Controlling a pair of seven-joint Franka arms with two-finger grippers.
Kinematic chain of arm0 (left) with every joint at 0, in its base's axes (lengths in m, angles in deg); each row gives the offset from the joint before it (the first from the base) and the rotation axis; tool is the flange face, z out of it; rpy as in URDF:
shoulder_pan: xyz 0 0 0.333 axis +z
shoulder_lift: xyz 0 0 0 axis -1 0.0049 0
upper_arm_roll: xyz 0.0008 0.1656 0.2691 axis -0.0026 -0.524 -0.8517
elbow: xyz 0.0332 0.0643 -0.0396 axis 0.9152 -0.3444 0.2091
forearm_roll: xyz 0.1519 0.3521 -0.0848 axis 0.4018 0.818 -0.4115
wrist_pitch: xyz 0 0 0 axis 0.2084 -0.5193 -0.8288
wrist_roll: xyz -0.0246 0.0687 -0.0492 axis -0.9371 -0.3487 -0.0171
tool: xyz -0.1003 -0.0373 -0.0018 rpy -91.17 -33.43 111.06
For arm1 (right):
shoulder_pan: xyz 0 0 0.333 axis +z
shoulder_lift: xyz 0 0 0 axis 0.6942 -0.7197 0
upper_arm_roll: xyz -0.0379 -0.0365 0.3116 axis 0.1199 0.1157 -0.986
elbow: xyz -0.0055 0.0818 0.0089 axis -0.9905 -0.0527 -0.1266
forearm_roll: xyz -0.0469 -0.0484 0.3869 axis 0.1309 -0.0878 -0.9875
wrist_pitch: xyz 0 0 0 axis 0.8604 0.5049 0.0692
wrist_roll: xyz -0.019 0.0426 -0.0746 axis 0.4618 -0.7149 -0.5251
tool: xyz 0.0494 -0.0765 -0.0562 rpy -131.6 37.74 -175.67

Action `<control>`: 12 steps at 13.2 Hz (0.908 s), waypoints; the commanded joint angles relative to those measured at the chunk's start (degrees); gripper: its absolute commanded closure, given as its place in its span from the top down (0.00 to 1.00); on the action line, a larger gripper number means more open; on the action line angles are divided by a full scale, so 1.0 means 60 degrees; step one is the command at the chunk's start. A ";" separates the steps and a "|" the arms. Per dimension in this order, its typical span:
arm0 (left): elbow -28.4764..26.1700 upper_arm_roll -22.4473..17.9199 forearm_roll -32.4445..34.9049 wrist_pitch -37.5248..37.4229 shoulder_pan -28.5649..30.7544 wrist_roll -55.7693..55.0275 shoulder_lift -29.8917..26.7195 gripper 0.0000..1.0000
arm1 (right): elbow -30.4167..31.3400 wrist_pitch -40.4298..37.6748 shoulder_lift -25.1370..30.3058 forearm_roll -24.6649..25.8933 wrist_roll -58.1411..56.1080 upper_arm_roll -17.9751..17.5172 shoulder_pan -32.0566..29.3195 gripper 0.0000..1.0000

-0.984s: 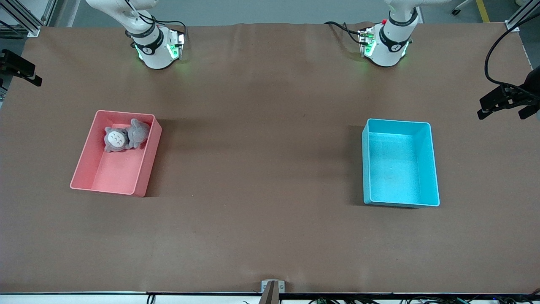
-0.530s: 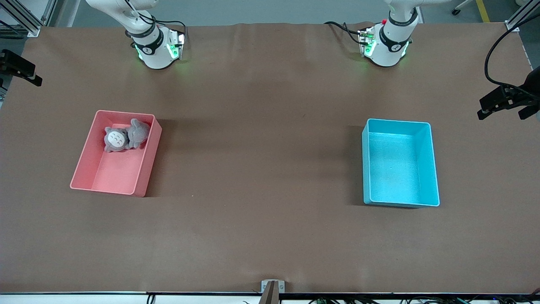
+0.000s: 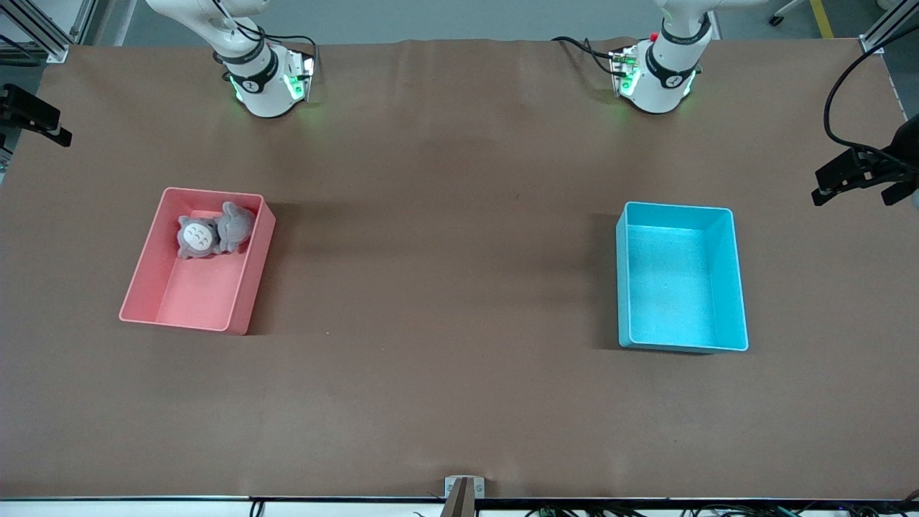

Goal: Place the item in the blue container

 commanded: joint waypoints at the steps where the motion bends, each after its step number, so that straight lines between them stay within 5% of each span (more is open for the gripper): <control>1: 0.0038 0.0017 -0.0112 0.0082 0.0042 0.0084 0.0017 1.00 | 0.0107 -0.0010 0.0102 0.0009 -0.0079 -0.0029 -0.0021 1.00; 12: 0.0038 0.0032 -0.0127 0.0140 -0.0002 0.0025 0.0002 1.00 | 0.0034 0.0005 0.0029 -0.0034 -0.0050 0.0030 -0.0123 1.00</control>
